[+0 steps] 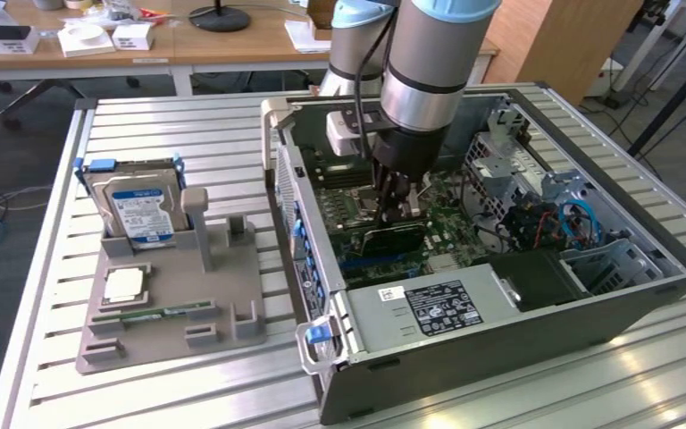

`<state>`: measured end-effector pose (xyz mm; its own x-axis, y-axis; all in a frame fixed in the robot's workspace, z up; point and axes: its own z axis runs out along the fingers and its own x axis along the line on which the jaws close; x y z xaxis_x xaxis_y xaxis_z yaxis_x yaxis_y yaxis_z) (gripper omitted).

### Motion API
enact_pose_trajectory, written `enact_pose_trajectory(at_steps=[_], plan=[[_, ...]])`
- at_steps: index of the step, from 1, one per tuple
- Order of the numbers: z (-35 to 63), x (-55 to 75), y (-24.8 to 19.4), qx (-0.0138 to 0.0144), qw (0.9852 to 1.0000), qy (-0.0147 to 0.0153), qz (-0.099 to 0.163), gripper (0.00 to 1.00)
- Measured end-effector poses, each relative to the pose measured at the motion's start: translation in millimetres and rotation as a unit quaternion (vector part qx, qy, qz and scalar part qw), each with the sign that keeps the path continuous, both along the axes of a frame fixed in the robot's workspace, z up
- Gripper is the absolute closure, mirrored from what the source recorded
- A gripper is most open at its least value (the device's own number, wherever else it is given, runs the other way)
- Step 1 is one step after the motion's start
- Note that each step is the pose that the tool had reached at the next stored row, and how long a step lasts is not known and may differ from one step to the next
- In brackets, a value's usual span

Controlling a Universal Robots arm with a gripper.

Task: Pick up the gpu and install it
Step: 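Press down on the gpu until it lock into place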

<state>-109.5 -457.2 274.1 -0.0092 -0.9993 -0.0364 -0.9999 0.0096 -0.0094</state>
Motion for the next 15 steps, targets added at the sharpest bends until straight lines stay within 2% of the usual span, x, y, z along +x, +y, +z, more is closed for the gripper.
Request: enact_pose_trajectory(at_steps=[15], plan=[[-7.1,0.0,0.0,0.0001,1.0,-0.0001,0.0,0.9]])
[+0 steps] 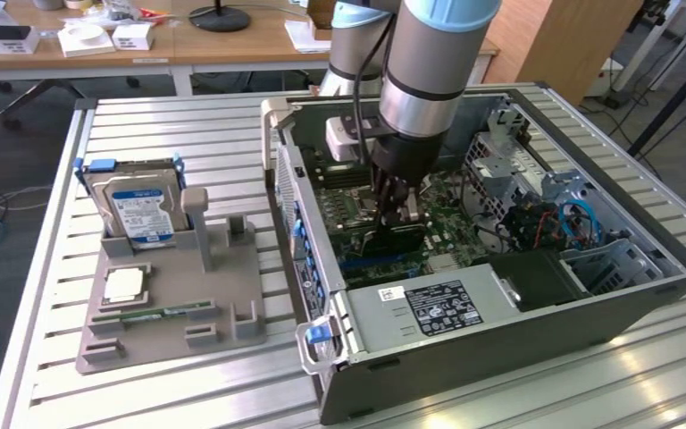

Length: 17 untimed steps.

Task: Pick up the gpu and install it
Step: 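Press down on the gpu until it lock into place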

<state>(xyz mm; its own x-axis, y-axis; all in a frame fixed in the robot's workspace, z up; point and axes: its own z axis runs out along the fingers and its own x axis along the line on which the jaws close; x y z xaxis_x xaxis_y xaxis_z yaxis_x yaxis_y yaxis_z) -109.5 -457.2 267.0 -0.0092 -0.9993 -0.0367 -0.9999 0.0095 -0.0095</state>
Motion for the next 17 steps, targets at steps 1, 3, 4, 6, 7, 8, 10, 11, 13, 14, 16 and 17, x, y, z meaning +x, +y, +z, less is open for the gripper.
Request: enact_pose_trajectory(at_steps=[1,3,4,6,7,8,10,11,13,14,16,17], plan=[[-0.1,0.0,0.0,-0.0001,1.0,0.0,0.0,0.9],[-0.2,0.0,0.0,-0.0001,1.0,0.0,0.0,0.9],[-0.2,0.0,0.0,0.0,1.0,0.0,0.0,0.9],[-0.3,0.0,0.0,0.0,1.0,0.0,0.0,0.9],[-0.3,0.0,0.0,0.0,1.0,0.0,0.0,0.9],[-0.3,0.0,0.0,0.0,1.0,0.0,0.0,0.9],[-0.3,0.0,0.0,0.0,1.0,0.0,0.0,0.9],[-0.3,0.0,0.0,0.0001,1.0,0.0,0.0,0.9],[-0.3,0.0,-0.1,0.0001,1.0,0.0,0.0,0.9],[-0.3,-0.1,-0.1,0.0,1.0,0.0,0.0,0.9],[-0.3,-0.1,-0.3,0.0001,1.0,0.0,0.0,0.9],[-0.3,0.0,-0.4,0.0001,1.0,0.0,0.0,0.9]])
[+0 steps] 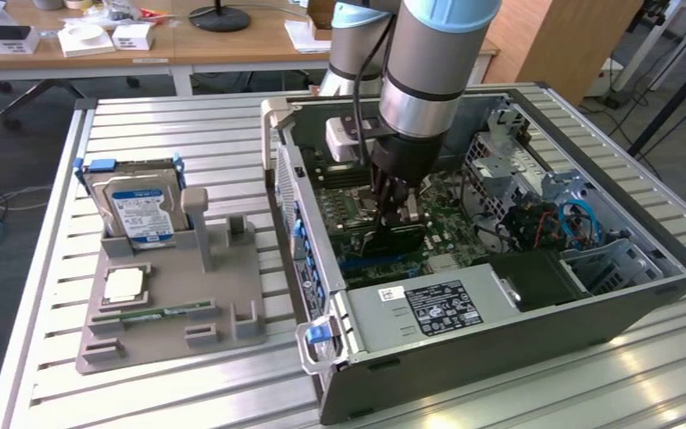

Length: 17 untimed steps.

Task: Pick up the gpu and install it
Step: 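Press down on the gpu until it lock into place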

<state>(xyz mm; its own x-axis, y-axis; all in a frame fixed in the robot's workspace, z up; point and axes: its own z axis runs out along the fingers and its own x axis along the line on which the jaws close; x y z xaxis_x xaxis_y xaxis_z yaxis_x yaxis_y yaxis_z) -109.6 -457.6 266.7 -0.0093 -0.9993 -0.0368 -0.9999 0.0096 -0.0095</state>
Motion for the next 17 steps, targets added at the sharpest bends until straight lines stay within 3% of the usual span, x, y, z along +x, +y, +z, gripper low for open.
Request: enact_pose_trajectory(at_steps=[17], plan=[[-0.1,0.0,-1.3,-0.0001,1.0,0.0,0.0,0.9]])
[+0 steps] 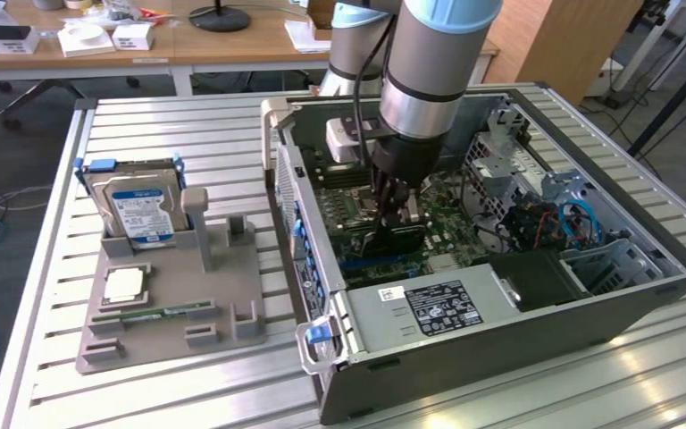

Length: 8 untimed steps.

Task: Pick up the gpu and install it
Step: 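Press down on the gpu until it lock into place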

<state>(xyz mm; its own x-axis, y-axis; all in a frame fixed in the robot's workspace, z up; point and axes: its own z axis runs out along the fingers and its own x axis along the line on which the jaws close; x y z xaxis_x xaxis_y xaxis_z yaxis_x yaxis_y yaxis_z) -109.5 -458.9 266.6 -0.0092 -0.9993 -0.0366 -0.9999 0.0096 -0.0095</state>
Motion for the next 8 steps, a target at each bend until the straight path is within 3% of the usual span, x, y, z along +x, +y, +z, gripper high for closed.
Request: enact_pose_trajectory(at_steps=[8], plan=[[-0.8,0.0,-0.4,0.0001,1.0,0.0001,0.0,0.9]])
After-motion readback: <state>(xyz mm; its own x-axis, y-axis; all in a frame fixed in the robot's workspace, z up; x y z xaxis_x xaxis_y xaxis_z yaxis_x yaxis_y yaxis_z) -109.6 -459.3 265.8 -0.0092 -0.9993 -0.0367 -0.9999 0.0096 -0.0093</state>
